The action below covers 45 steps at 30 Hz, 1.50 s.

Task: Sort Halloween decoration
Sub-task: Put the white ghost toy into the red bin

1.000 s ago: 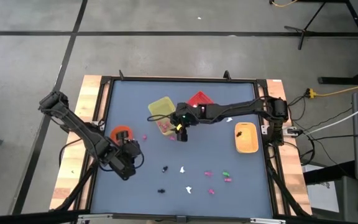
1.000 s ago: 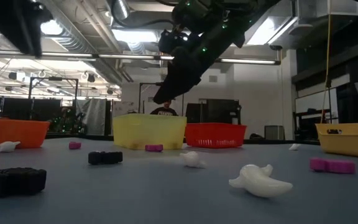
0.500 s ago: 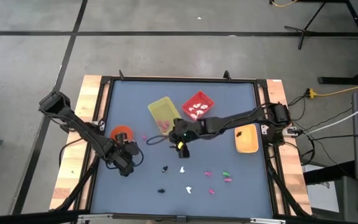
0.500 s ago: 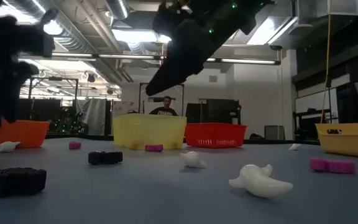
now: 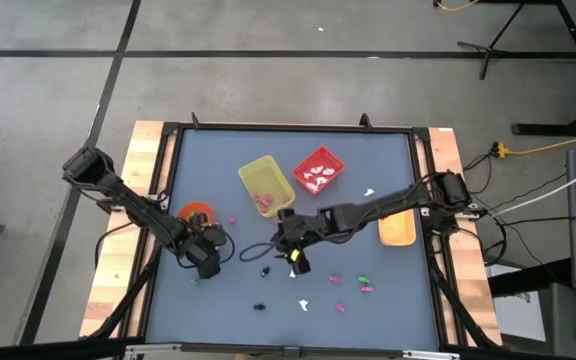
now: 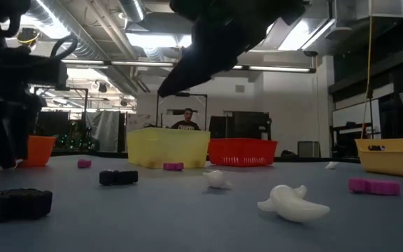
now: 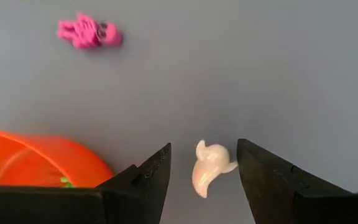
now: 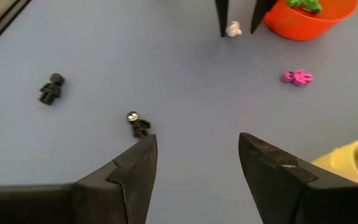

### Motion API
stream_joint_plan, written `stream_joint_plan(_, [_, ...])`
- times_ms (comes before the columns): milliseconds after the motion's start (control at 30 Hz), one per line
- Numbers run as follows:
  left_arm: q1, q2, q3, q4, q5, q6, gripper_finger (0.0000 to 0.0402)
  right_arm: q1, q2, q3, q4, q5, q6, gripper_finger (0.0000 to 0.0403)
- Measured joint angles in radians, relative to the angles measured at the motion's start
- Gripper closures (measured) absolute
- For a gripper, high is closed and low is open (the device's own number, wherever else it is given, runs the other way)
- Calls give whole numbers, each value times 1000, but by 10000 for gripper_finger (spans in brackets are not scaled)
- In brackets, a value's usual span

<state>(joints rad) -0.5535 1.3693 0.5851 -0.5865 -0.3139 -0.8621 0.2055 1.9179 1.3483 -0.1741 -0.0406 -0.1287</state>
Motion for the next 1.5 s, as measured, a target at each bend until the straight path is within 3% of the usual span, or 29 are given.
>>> stream_joint_plan(467, [6,-1,-19,0,44,-28,239,37,0,0,-2,50,-1,178])
stream_joint_plan(900, [6,-1,-20,1,47,-27,302,37,0,0,-2,52,0,178])
stream_joint_plan(1500, [5,-2,-19,-4,47,-26,358,37,0,0,-2,52,0,178])
